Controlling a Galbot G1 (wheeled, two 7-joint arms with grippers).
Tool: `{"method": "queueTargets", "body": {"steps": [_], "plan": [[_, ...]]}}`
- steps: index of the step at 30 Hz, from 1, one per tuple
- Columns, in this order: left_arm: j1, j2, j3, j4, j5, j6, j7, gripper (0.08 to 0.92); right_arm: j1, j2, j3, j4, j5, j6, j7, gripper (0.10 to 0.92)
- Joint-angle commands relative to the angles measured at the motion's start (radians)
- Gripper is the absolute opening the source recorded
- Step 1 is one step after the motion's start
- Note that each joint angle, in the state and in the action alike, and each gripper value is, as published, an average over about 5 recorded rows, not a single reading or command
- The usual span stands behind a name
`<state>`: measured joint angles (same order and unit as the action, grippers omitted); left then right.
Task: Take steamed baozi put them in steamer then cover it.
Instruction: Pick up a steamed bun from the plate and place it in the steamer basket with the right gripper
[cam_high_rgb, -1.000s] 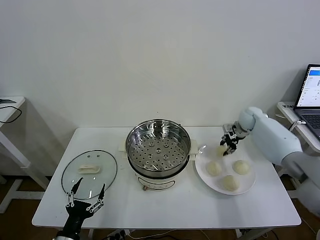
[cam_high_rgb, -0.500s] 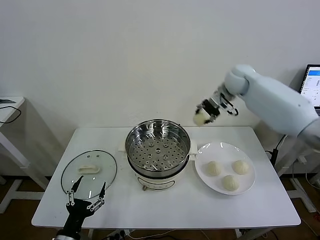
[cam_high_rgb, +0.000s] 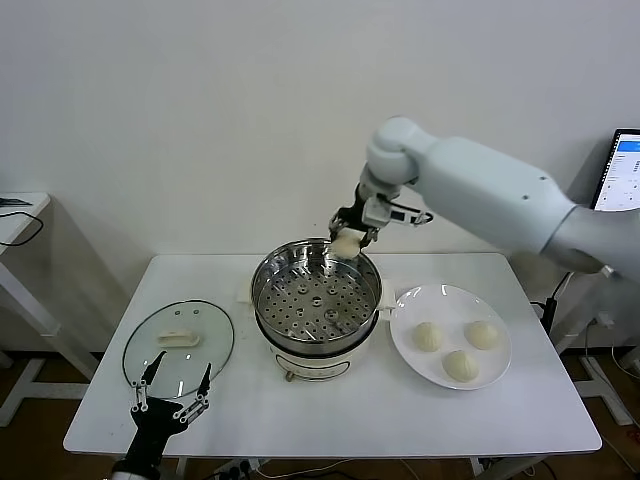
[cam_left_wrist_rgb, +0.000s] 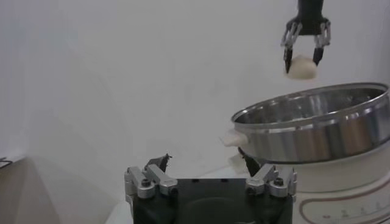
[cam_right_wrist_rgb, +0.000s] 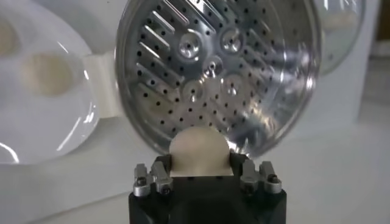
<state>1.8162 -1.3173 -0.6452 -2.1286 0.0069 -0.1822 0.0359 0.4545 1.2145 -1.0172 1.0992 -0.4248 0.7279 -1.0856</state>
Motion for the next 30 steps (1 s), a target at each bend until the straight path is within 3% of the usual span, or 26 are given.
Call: {"method": "queueTargets", "body": {"steps": [1,21,27,30], "plan": [[-0.001,0.000,0.001,0.001,0.000,-0.001,-0.001,0.823,-0.089,0.128,0.014,-0.124,-0.161,0.100,0.064,0.646],[-0.007,0.001,-0.004,0.014,-0.003,-0.008,-0.002,0.823,-0.147,0.233,0.057,-0.323,-0.220,0.122,0.137,0.691],[-0.015,0.004,-0.007,0.011,-0.006,-0.005,-0.001,0.823,-0.107,0.175,0.064,-0.226,-0.153,0.090,0.085,0.779],[-0.016,0.005,-0.008,0.008,-0.007,-0.003,-0.001,0.823,-0.062,0.090,0.050,-0.122,0.006,0.012,0.012,0.816]]}}
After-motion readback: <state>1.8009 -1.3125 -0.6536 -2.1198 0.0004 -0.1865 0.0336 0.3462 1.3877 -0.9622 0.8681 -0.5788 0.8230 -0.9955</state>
